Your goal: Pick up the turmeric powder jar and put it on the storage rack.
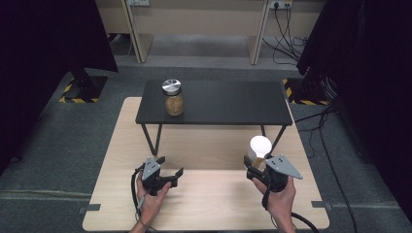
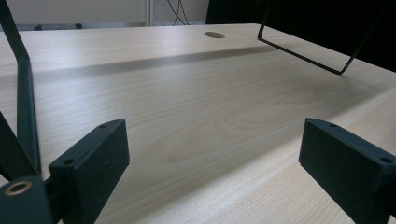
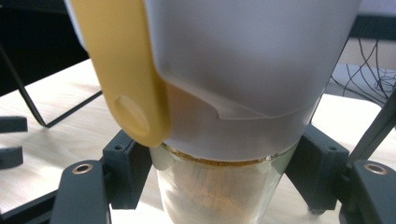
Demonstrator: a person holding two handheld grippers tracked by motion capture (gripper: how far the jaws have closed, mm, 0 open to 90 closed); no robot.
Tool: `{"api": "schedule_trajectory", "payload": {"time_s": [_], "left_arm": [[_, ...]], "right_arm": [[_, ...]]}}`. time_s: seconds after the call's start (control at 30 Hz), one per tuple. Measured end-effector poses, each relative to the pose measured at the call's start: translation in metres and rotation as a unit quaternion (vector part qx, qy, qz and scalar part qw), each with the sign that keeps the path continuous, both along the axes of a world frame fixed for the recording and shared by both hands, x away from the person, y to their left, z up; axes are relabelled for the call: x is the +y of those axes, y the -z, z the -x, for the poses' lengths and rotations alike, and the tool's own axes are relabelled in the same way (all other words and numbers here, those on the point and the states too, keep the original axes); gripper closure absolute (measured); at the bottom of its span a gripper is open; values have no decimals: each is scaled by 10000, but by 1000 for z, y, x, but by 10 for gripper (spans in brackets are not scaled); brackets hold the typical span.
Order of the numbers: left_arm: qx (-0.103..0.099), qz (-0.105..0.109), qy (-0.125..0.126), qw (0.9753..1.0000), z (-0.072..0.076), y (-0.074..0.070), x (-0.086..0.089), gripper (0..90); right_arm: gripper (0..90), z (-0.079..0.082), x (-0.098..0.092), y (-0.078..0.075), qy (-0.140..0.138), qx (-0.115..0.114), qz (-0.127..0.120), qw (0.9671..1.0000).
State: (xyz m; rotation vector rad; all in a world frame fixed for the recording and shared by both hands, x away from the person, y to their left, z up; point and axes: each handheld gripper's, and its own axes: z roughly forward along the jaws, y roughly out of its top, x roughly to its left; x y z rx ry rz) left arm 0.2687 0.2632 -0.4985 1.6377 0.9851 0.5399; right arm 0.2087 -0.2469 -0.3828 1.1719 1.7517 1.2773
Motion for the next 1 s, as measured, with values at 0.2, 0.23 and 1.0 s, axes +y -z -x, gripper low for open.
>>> {"api": "schedule_trajectory", "payload": {"time_s": [0.2, 0.23, 1.0], "left_arm": [[-2, -11, 5, 10000, 0, 0, 0, 76], [-3, -10, 6, 10000, 0, 0, 0, 76], [-10, -28, 35, 10000, -1, 0, 0, 76]], "right_arm": [[306, -7, -1, -18, -25, -45, 17, 10000], [306, -8, -1, -21, -29, -51, 19, 10000], [306, -66, 13, -99, 87, -239, -49, 9997]]}}
